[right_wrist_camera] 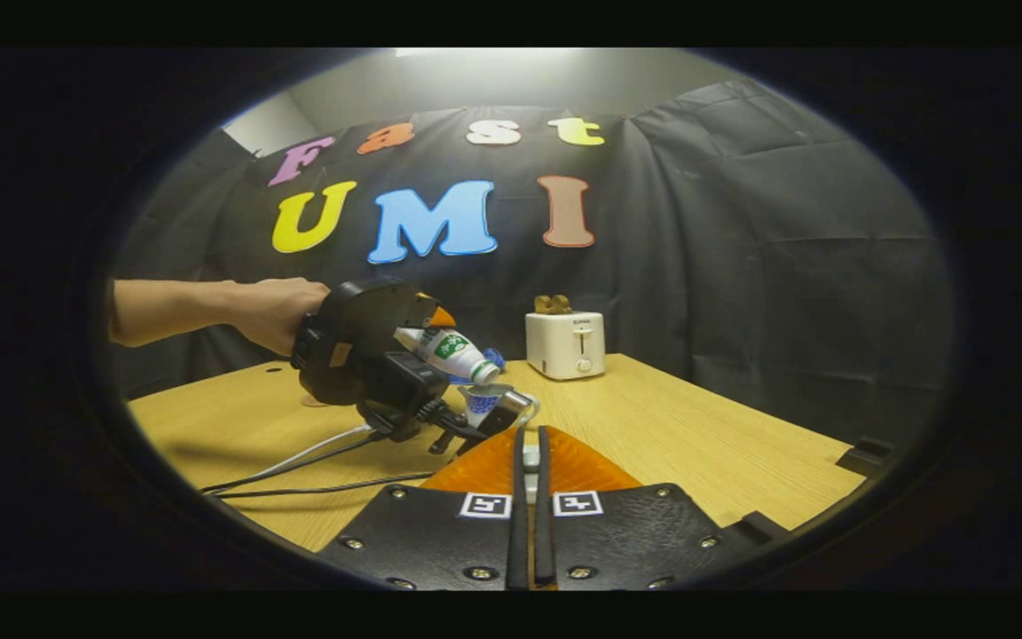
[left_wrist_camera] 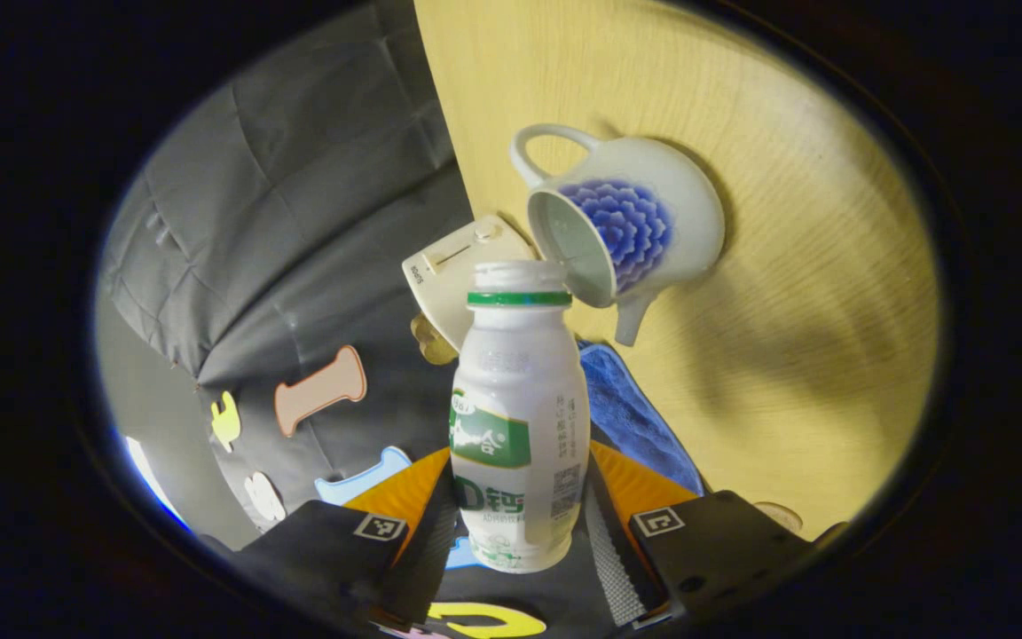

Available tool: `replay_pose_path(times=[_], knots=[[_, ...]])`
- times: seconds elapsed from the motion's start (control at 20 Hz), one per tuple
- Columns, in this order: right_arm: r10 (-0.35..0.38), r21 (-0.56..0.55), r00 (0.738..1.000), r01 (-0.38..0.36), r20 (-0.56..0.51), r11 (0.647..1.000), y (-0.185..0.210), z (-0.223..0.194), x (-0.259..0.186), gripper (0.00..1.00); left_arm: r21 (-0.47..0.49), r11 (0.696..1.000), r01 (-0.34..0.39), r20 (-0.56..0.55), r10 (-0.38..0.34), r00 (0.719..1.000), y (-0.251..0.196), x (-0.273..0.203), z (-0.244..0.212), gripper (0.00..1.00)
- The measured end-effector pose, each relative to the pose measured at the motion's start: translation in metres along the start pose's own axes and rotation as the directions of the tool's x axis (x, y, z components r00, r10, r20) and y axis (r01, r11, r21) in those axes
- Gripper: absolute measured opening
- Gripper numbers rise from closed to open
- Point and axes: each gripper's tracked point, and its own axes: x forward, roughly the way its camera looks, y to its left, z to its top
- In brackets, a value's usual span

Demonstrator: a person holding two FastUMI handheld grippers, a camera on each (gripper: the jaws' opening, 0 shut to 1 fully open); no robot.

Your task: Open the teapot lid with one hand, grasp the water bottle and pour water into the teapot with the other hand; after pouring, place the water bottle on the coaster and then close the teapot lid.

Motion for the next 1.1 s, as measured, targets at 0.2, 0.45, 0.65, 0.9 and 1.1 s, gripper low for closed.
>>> replay_pose_path(times=[0.2, 0.45, 0.65, 0.9, 1.1], knots=[[0.006, -0.011, 1.0, -0.007, -0.005, 1.0, 0.0, -0.001, 0.002, 0.03, -0.016, 1.0, 0.001, 0.008, -0.001, 1.0, -0.001, 0.002, -0.002, 0.8], [0.009, -0.006, 1.0, -0.009, -0.005, 1.0, 0.001, -0.001, 0.001, 0.03, -0.111, 0.994, 0.014, 0.043, -0.009, 0.999, -0.004, 0.003, 0.0, 0.73], [0.013, 0.0, 1.0, -0.013, -0.013, 1.0, 0.003, -0.002, 0.001, 0.03, -0.198, 0.98, 0.03, 0.071, -0.016, 0.997, -0.011, 0.006, 0.002, 0.84], [0.014, -0.002, 1.0, -0.014, -0.018, 1.0, 0.004, -0.001, 0.003, 0.03, -0.334, 0.942, 0.035, 0.078, -0.009, 0.997, -0.022, 0.01, -0.001, 0.77], [0.027, 0.002, 0.999, -0.027, -0.03, 1.0, 0.008, -0.003, 0.007, 0.03, -0.444, 0.895, 0.042, 0.083, -0.005, 0.997, -0.032, 0.008, -0.003, 0.77]])
